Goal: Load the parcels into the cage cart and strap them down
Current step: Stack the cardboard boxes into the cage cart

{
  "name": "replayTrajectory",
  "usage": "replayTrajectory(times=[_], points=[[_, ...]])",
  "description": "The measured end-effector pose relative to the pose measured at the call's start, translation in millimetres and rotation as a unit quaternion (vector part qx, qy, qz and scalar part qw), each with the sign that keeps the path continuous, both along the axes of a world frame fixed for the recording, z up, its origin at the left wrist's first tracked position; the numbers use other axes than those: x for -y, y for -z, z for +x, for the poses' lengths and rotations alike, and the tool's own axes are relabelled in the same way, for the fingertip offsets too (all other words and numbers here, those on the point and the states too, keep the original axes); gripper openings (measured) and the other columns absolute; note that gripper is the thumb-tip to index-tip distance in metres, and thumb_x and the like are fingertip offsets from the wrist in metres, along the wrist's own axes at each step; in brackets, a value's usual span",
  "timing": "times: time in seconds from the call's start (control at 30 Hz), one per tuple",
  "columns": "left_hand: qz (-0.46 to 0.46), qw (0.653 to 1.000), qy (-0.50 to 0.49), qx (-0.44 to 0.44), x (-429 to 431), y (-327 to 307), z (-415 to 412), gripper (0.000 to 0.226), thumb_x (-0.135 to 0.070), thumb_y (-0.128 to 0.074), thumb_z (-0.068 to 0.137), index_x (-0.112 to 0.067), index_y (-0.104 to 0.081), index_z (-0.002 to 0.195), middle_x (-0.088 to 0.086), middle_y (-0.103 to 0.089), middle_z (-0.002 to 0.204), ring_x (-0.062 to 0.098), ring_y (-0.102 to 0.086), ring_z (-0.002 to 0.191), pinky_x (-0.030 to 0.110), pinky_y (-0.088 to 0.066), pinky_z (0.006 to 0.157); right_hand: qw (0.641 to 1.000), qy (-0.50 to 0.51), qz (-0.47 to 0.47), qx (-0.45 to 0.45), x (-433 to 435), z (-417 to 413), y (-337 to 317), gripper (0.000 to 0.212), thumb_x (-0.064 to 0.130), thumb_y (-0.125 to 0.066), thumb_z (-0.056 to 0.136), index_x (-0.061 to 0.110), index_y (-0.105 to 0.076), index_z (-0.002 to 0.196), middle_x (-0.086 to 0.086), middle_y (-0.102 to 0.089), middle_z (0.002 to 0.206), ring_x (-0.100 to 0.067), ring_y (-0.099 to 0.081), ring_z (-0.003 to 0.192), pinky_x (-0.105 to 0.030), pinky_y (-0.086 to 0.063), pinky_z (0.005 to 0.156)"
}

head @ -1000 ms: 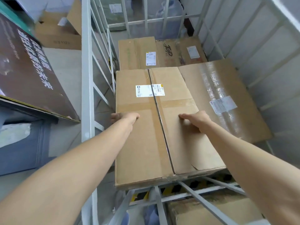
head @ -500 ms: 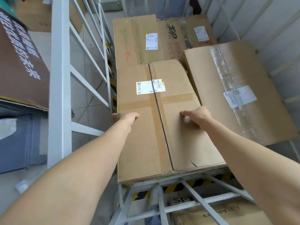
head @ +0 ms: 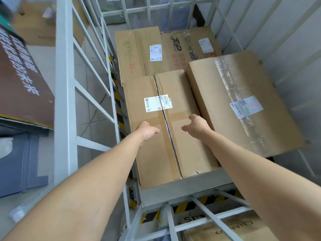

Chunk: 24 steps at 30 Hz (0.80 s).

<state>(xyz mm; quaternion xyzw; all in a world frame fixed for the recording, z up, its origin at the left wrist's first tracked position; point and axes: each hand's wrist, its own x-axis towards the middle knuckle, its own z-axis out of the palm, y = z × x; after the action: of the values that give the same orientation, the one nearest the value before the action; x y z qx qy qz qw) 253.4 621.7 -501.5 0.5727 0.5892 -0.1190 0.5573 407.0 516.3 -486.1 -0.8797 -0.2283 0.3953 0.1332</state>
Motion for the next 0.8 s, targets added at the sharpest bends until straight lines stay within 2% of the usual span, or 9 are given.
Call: replayTrajectory(times=[0.13,0.23,0.3,0.4,0.57,0.63,0.7,0.8], points=[[0.129,0.985,0.114,0.023,5,-65,16,0.056,-0.020,-0.059,0.090,-0.010,-0.037,0.141,0.009,-0.044,0.141,0.027,-0.047,0.124,0.033,-0.038,0.100,0.995,-0.071,-0.002,0.074,1,-6,-69,0.059,0.027,-0.059,0.089,0.012,-0.036,0.141,-0.010,-0.053,0.131,-0.030,-0.050,0.120,-0.037,-0.042,0.097],[0.232,0.949,0.211,0.025,11,-122,24,0.050,-0.022,-0.057,0.089,-0.014,-0.043,0.136,0.009,-0.047,0.137,0.030,-0.050,0.120,0.039,-0.041,0.101,0.977,-0.132,0.010,0.168,8,-15,-130,0.046,0.030,-0.057,0.088,0.011,-0.044,0.128,-0.012,-0.056,0.123,-0.031,-0.049,0.118,-0.036,-0.036,0.094],[0.312,0.909,0.275,0.032,17,-163,26,0.050,-0.023,-0.055,0.089,-0.015,-0.042,0.137,0.010,-0.045,0.137,0.030,-0.047,0.123,0.039,-0.037,0.103,0.961,-0.158,0.020,0.228,16,-22,-175,0.043,0.031,-0.057,0.087,0.011,-0.046,0.124,-0.012,-0.055,0.124,-0.030,-0.046,0.120,-0.037,-0.033,0.097],[0.431,0.828,0.354,0.063,30,-226,20,0.050,-0.024,-0.052,0.091,-0.015,-0.040,0.138,0.008,-0.043,0.139,0.028,-0.039,0.129,0.039,-0.025,0.109,0.935,-0.170,0.043,0.309,37,-37,-242,0.051,0.031,-0.057,0.090,0.013,-0.041,0.134,-0.009,-0.049,0.136,-0.027,-0.036,0.131,-0.040,-0.024,0.108],[0.577,0.689,0.420,0.128,65,-320,-9,0.048,-0.027,-0.052,0.092,-0.013,-0.041,0.137,0.005,-0.040,0.141,0.024,-0.031,0.134,0.040,-0.011,0.114,0.894,-0.131,0.067,0.423,85,-84,-336,0.057,0.037,-0.057,0.091,0.014,-0.036,0.139,-0.005,-0.044,0.141,-0.026,-0.025,0.139,-0.042,-0.016,0.113],[0.606,0.650,0.425,0.172,86,-351,-24,0.050,-0.027,-0.055,0.091,-0.012,-0.043,0.136,0.007,-0.040,0.142,0.025,-0.031,0.135,0.041,-0.010,0.114,0.885,-0.101,0.077,0.448,111,-108,-365,0.056,0.037,-0.056,0.091,0.014,-0.035,0.138,-0.004,-0.042,0.141,-0.026,-0.023,0.140,-0.042,-0.014,0.114],[0.604,0.628,0.441,0.214,113,-375,-38,0.052,-0.028,-0.056,0.090,-0.012,-0.043,0.137,0.007,-0.039,0.143,0.025,-0.030,0.135,0.042,-0.010,0.115,0.882,-0.055,0.084,0.460,144,-132,-389,0.054,0.037,-0.056,0.091,0.014,-0.037,0.136,-0.004,-0.041,0.142,-0.025,-0.021,0.142,-0.044,-0.012,0.115],[0.597,0.585,0.474,0.277,161,-401,-54,0.054,-0.029,-0.056,0.091,-0.011,-0.041,0.140,0.008,-0.038,0.145,0.024,-0.029,0.137,0.043,-0.011,0.116,0.873,0.013,0.066,0.483,201,-166,-415,0.062,0.038,-0.057,0.091,0.013,-0.033,0.142,-0.005,-0.038,0.146,-0.025,-0.018,0.144,-0.044,-0.010,0.116]])
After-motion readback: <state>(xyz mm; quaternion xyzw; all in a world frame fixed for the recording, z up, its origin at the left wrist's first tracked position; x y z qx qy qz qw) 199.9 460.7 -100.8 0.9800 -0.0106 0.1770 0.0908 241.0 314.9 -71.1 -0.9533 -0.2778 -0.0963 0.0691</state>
